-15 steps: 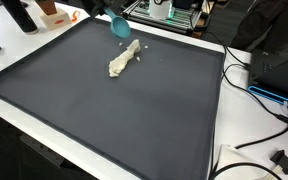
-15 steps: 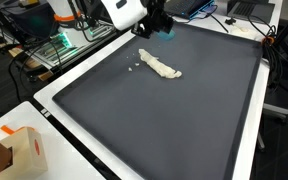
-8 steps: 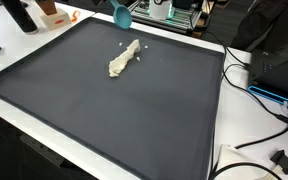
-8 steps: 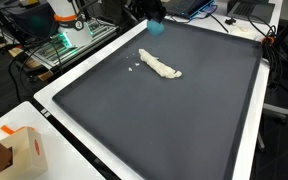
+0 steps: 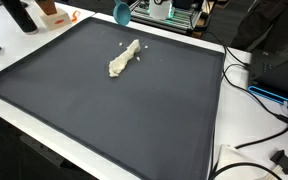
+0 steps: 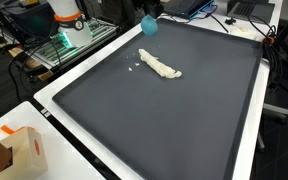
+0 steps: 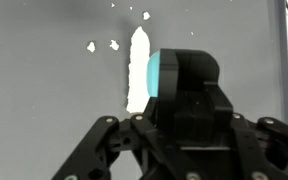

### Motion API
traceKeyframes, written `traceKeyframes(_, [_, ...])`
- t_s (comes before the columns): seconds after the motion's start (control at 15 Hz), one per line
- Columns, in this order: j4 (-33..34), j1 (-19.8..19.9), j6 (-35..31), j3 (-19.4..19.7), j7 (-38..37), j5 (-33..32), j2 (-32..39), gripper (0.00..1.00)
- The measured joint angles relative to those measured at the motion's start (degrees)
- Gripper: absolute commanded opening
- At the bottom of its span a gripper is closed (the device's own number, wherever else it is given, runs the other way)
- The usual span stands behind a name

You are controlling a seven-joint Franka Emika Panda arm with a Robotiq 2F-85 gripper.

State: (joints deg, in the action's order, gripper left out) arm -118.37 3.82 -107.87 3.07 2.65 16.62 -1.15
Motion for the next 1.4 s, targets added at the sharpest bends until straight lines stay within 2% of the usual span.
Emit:
traceKeyframes(0.8, [1.17,-3.67,-2.85,-3.81,-8.85,-16.95,-0.09,0.25])
traceKeyframes(0.87, [1.17,-3.90,-3.24,-4.03,-9.53,-18.25,-0.09,0.50])
traceKeyframes(1.33, [1.19,-4.39,-3.34,-4.47,-10.42,-20.17,-0.09,0.50])
traceKeyframes(1.4, [1.19,-4.39,-3.34,-4.47,-10.42,-20.18,-0.09,0.25])
